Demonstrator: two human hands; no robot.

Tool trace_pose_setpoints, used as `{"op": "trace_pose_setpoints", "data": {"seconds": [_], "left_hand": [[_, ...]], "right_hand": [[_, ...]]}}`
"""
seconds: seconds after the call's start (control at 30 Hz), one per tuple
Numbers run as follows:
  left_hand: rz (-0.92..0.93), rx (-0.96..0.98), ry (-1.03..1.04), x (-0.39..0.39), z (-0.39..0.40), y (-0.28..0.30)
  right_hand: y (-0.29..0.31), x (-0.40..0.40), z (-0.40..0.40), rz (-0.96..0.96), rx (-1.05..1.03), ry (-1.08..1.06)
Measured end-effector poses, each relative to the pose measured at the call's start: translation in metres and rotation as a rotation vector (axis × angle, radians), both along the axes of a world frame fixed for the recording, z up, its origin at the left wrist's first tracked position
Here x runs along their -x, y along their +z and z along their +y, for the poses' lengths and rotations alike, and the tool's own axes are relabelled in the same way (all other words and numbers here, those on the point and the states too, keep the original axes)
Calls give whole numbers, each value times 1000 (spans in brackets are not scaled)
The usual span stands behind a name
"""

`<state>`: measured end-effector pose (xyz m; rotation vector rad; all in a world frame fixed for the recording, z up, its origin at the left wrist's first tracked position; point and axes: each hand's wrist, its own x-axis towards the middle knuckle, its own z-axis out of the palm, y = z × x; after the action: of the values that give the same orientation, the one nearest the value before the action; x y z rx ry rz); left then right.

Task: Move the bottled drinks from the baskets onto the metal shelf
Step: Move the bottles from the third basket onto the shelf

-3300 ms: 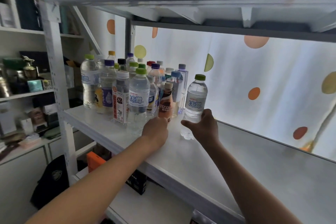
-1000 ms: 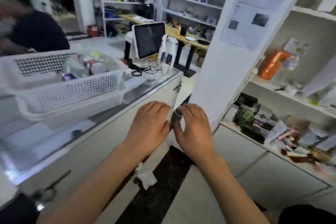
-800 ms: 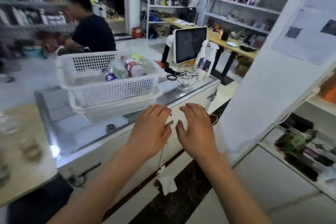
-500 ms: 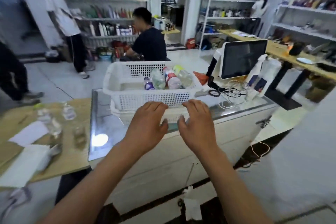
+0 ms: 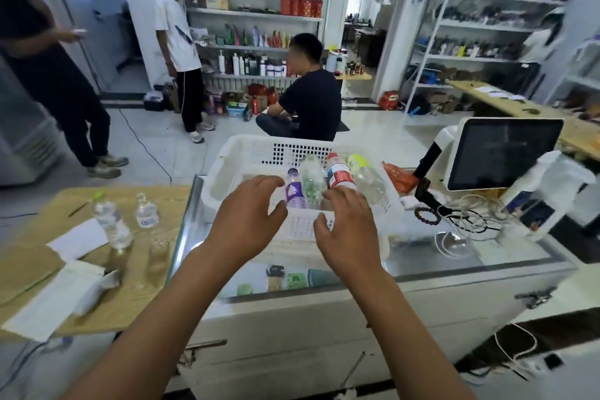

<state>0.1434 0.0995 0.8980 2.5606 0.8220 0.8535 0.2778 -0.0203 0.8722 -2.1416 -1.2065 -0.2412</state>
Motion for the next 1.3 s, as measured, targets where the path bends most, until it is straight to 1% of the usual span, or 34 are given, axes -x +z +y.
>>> {"op": "trace_pose_setpoints", "data": {"seconds": [0.13, 0.23, 0.3, 0.37, 0.47, 0.6, 0.67, 0.73, 0.77, 0.8, 0.87, 0.9, 0.97, 1.07, 1.13, 1.3], "left_hand": [[-1, 73, 12, -22, 48, -4], [7, 136, 12, -39, 80, -10], [41, 166, 7, -52, 99, -15], [78, 193, -2, -65, 117, -20], [157, 276, 13, -84, 135, -27], [343, 428, 35, -116, 150, -39], [354, 489, 55, -127, 154, -45], [323, 533, 98, -136, 162, -50], [323, 597, 114, -138, 165, -52], [345, 705, 120, -141, 167, -53], [456, 967, 101, -148, 164, -56], [527, 1066, 77, -151, 160, -59], [612, 1198, 39, -156, 156, -66], [624, 1359, 21, -158, 157, -74], [574, 1464, 19, -158, 161, -78], [530, 1608, 30, -160, 156, -88]], "right_hand": [[1, -27, 46, 8, 25, -19], [0, -49, 81, 77, 78, -38], [-2, -64, 103, 140, 96, -47], [-5, -79, 122, 165, 114, -57], [-11, -99, 145, 152, 243, -103], [-21, -117, 171, 104, 413, -140], [-22, -123, 180, 78, 478, -136], [-23, -128, 187, 63, 518, -140], [-23, -128, 191, 54, 549, -141], [-23, -128, 193, 44, 582, -138], [-24, -131, 199, 12, 649, -122], [-24, -133, 201, 0, 683, -116], [-23, -135, 206, -25, 740, -104], [-23, -139, 208, -31, 756, -72], [-24, -144, 209, 46, 722, -58], [-23, -155, 208, 357, 570, -65]]}}
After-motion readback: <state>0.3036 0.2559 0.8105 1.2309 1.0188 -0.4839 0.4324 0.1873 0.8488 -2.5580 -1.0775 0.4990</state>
